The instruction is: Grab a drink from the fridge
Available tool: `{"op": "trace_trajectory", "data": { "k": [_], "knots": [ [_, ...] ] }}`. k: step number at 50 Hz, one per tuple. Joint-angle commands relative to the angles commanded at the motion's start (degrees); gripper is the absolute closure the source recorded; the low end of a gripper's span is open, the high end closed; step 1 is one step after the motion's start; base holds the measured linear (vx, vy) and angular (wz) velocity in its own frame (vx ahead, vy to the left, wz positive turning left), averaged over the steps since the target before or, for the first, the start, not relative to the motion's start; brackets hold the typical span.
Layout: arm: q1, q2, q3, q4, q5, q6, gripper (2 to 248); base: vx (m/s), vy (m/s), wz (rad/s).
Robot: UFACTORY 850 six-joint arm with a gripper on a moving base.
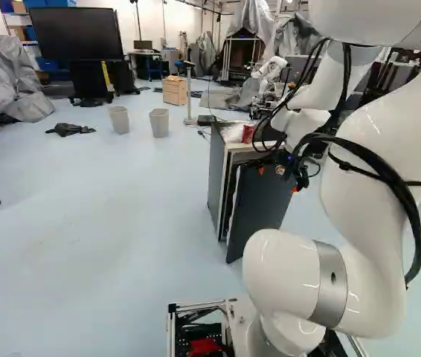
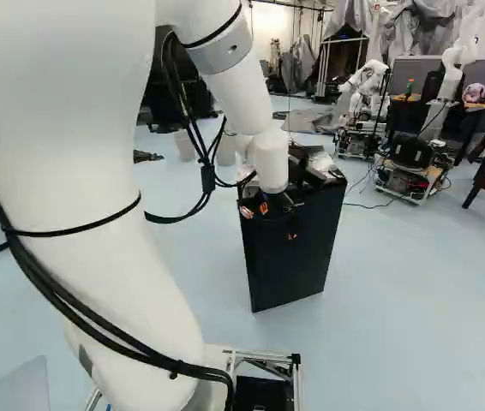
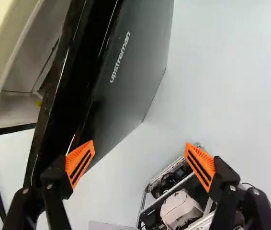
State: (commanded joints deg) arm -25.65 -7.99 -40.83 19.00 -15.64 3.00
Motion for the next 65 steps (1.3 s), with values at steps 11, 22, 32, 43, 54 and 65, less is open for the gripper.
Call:
{"op": "trace_trajectory", "data": {
  "k": [11, 22, 32, 43, 54, 65],
  "knots": [
    [2.0, 0.8, 1.0, 0.0, 0.0, 0.0, 3, 0.0, 0.0, 0.0],
    [4.0, 1.6, 1.8, 0.0, 0.2, 0.0, 3, 0.0, 0.0, 0.0],
    [5.5, 2.1, 2.4, 0.0, 1.3, 0.0, 3, 0.0, 0.0, 0.0],
    [5.9, 2.2, 2.5, 0.0, 3.1, 0.0, 3, 0.0, 0.0, 0.0],
    [5.9, 2.2, 2.6, 0.0, 4.9, 0.0, 3, 0.0, 0.0, 0.0],
    [5.9, 1.8, 2.4, 0.0, 6.6, 0.0, 3, 0.0, 0.0, 0.0]
  ]
}}
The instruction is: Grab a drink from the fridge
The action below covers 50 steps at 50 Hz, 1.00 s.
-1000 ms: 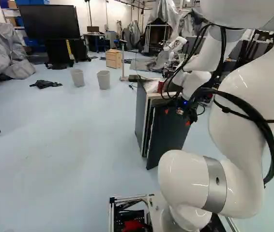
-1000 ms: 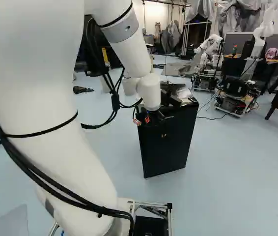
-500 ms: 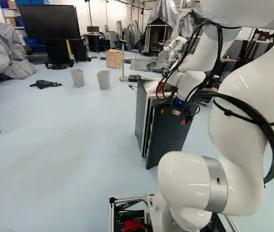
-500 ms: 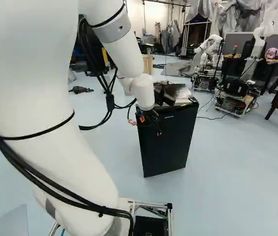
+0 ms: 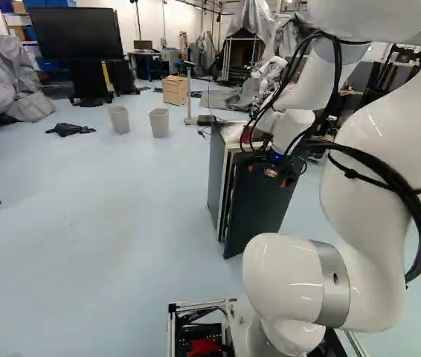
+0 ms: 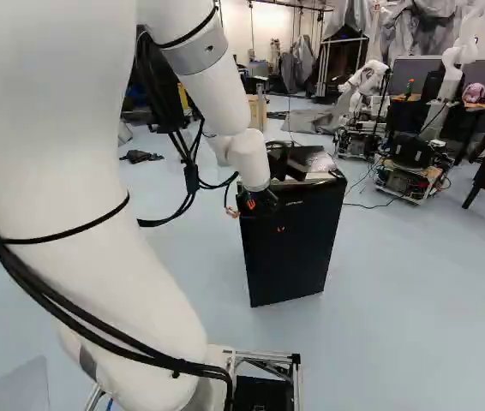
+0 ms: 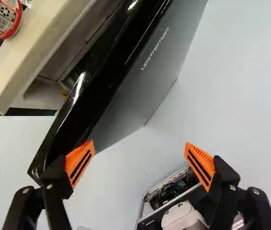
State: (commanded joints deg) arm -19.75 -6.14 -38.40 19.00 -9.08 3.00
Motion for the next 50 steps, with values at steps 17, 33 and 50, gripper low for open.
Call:
{"op": "trace_trajectory", "data": {
  "k": [17, 33, 50],
  "knots": [
    [0.0, -3.7, -1.2, 0.0, 0.4, 0.0, 3, 0.0, 0.0, 0.0],
    [0.0, -7.5, -2.6, 0.0, 0.4, 0.0, 3, 0.0, 0.0, 0.0],
    [0.1, -9.0, -3.1, 0.0, 4.3, 0.0, 3, 0.0, 0.0, 0.0]
  ]
}}
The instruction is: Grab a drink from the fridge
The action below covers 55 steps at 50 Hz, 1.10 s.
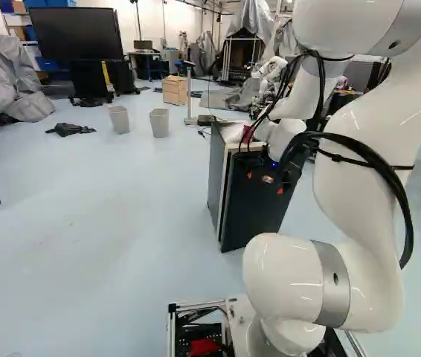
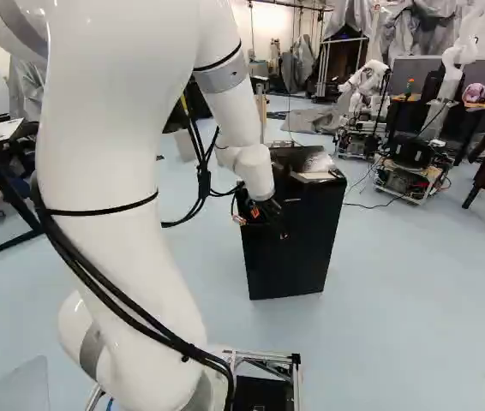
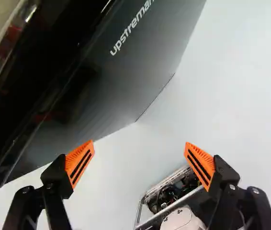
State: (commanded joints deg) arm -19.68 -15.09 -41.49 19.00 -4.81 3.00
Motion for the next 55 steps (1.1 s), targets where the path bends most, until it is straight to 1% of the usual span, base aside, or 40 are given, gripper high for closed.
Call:
{"op": "trace_trajectory", "data": {
  "k": [21, 55],
  "knots": [
    [0.9, 0.3, 0.4, 0.0, 6.3, 0.0, 3, 0.0, 0.0, 0.0],
    [3.4, 1.2, 1.5, 0.0, 12.4, 0.0, 3, 0.0, 0.0, 0.0]
  ]
}}
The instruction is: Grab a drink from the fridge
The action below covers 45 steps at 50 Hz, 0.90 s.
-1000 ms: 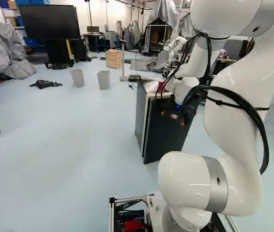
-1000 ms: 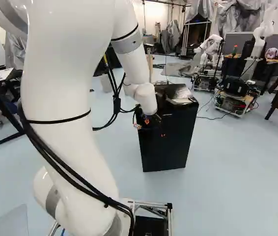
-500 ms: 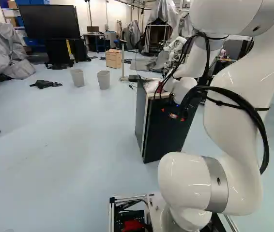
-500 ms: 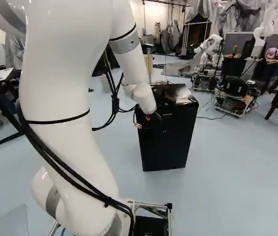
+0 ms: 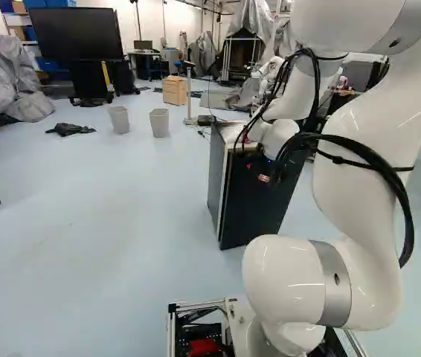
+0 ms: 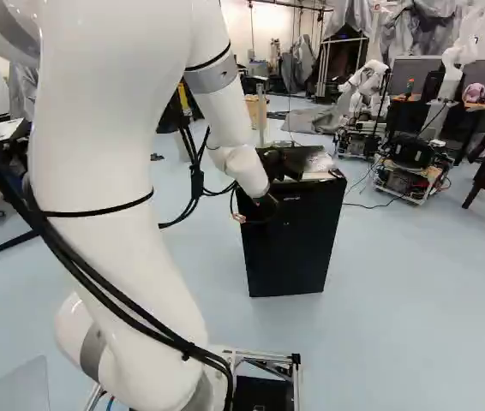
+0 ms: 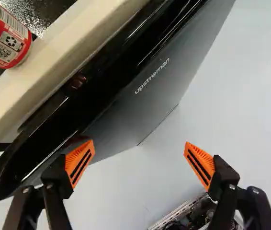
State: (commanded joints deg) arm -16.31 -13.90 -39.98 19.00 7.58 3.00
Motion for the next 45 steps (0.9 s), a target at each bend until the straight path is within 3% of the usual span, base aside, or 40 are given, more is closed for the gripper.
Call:
{"op": "trace_trajectory", "data": {
  "k": [45],
  "knots": [
    [3.6, 1.2, 1.5, 0.0, 3.4, 0.0, 3, 0.0, 0.0, 0.0]
  ]
}}
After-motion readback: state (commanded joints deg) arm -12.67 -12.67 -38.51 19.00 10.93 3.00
